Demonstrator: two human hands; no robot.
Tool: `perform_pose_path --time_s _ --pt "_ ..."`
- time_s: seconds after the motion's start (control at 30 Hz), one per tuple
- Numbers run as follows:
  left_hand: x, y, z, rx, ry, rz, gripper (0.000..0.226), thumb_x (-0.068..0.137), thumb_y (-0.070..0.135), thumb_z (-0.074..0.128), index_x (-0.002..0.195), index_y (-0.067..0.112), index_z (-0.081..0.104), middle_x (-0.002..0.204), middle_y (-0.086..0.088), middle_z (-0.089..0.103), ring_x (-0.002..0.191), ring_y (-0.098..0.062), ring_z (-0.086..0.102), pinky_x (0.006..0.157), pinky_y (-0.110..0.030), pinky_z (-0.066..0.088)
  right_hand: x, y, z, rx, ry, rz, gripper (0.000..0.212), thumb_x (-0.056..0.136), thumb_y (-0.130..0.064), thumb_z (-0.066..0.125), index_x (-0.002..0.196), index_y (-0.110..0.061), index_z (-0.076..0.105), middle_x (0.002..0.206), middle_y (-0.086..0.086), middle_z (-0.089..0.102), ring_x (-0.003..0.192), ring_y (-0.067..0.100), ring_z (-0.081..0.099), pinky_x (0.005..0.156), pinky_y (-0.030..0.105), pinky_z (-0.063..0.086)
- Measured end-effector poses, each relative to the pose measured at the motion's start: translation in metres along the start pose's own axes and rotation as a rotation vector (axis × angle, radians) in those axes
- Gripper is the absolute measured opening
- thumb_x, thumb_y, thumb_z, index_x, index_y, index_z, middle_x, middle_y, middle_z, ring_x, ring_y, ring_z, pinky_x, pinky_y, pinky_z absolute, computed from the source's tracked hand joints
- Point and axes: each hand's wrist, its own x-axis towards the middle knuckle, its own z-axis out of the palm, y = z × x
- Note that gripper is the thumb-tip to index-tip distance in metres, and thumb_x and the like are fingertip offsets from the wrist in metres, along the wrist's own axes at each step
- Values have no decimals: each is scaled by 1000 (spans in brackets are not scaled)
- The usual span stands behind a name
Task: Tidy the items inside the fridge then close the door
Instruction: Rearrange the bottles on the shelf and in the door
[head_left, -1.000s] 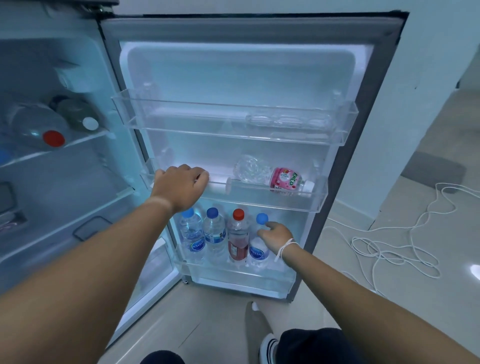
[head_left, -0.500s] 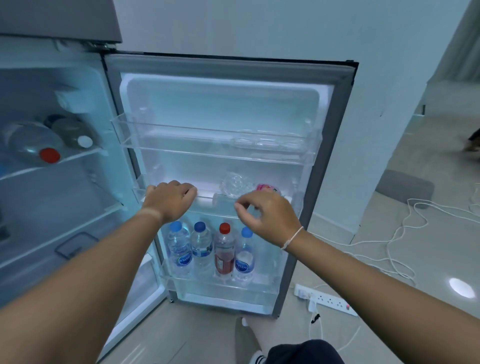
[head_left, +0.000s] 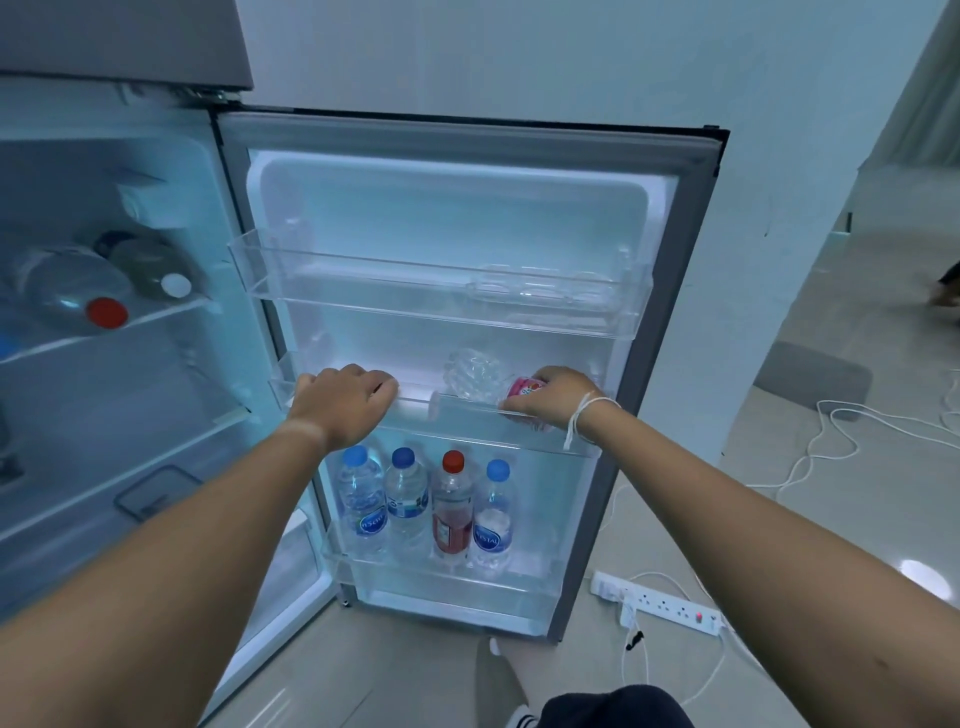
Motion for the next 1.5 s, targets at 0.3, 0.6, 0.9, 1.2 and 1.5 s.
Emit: perform_pose_path --time_s 0.3,0.6,0.9,1.2,1.5 --pt "-1 2 -1 -6 -21 -16 45 96 38 20 122 32 56 127 -6 57 118 -29 48 99 -44 27 -12 9 -9 501 112 -134 38 72 -43 74 98 -17 68 86 3 65 78 17 61 54 19 47" --pt "-4 1 -2 -4 -20 -13 45 96 37 20 121 31 57 126 -7 57 116 -30 49 98 -43 27 -36 22 -11 554 87 -381 27 69 -23 80 94 -23 69 90 -3 67 80 12 62 67 13 53" --pt "-3 0 -2 1 -15 -10 45 96 39 20 121 31 57 128 -8 57 117 -31 49 99 -43 28 -54 50 -5 -407 224 -1005 59 67 -63 54 101 -17 71 88 0 76 74 20 71 60 25 55" --pt "-2 3 -2 9 -4 -11 44 96 37 20 117 30 58 124 -11 56 115 -35 48 99 -44 27 -30 76 49 -924 -317 -730 62 76 -59 59 127 -24 53 120 4 63 104 28 61 79 33 50" --pt "0 0 3 14 21 23 49 93 41 17 121 32 56 124 -9 58 117 -34 48 99 -45 28 22 111 103 -886 -378 -321 59 76 -43 70 127 -19 54 121 9 60 108 29 59 87 33 48"
